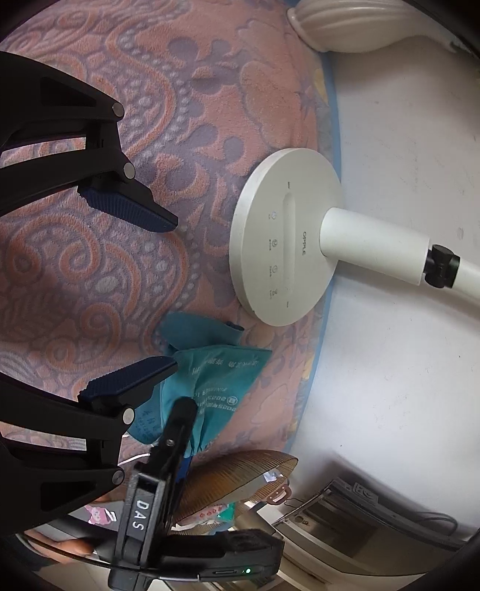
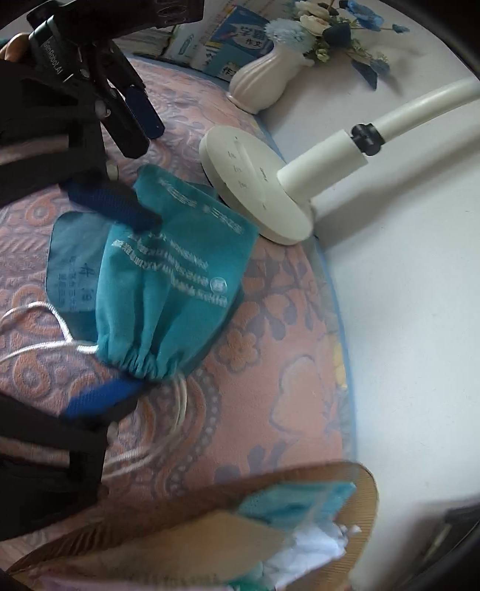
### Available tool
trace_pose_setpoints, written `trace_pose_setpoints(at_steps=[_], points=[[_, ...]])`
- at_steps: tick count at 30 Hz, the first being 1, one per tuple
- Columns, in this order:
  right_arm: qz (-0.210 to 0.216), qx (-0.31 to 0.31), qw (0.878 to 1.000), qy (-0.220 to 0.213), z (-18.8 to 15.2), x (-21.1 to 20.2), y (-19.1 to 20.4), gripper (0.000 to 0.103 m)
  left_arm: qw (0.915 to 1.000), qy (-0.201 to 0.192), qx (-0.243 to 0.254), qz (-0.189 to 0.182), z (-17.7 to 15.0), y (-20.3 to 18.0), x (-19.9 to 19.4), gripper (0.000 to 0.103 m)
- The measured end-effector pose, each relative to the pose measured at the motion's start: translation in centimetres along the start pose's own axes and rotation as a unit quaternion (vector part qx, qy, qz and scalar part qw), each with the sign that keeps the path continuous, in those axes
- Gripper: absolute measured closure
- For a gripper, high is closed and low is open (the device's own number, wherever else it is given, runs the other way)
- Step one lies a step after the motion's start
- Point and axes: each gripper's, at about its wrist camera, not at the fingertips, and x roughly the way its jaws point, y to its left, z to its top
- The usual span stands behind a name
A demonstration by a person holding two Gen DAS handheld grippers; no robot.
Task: Organize soft objects
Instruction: 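Grasp the teal drawstring bag with the right gripper while the left grasps the teal cloth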
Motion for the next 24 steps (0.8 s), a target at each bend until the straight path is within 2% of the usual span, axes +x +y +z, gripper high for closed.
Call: trace_pose_setpoints(at_steps=[1, 2, 8, 11, 14, 16, 18, 20, 21, 22, 24], points=[[-0.001, 0.000, 1.000, -0.010, -0.2, -0.5, 0.0, 0.050, 1.0000, -0.003, -0.002, -0.004, -0.1, 0.2, -0.3, 0.036], [-0.007, -0.001, 1.000, -0.021, -0.4, -1.1, 0.0, 0.069, 0.9999, -0.007, -0.004, -0.007, -0.1, 0.6, -0.6, 0.036], [-0.006, 0.021, 0.998, -0.051, -2.8, -4.5, -0.9, 0.077, 0.9997, -0.019, -0.002, -0.013, 0.1, 1.9, -1.5, 0.036], [-0.008, 0.031, 0.997, -0.071, -4.5, -7.0, -1.6, 0.078, 0.9997, -0.019, 0.012, -0.008, -0.1, 2.0, -1.9, 0.036], [0.009, 0.039, 0.995, -0.089, -6.5, -9.9, -2.3, 0.078, 0.9994, -0.021, 0.027, -0.003, -0.3, 2.0, -2.3, 0.036], [-0.003, 0.040, 0.995, -0.096, -8.1, -11.7, -3.1, 0.077, 0.9992, -0.019, 0.034, -0.001, -0.3, 1.8, -2.2, 0.036], [0.013, 0.064, 0.996, -0.065, -9.4, -12.1, -4.9, 0.077, 0.9991, -0.013, 0.040, -0.004, -0.4, 2.1, -2.4, 0.036], [0.066, 0.106, 0.992, 0.007, -10.9, -11.1, -7.1, 0.077, 0.9990, -0.006, 0.045, -0.004, -0.5, 2.3, -2.3, 0.036], [0.081, 0.104, 0.991, 0.035, -11.7, -11.0, -7.7, 0.077, 0.9989, -0.005, 0.047, -0.002, -0.6, 2.2, -2.3, 0.036], [0.075, 0.084, 0.992, 0.052, -12.4, -11.1, -7.6, 0.077, 0.9988, -0.004, 0.050, 0.000, -0.5, 1.4, -1.8, 0.036], [0.032, 0.014, 0.998, 0.059, -13.8, -12.6, -6.9, 0.075, 0.9987, -0.004, 0.051, 0.002, -0.6, 1.5, -1.9, 0.036]])
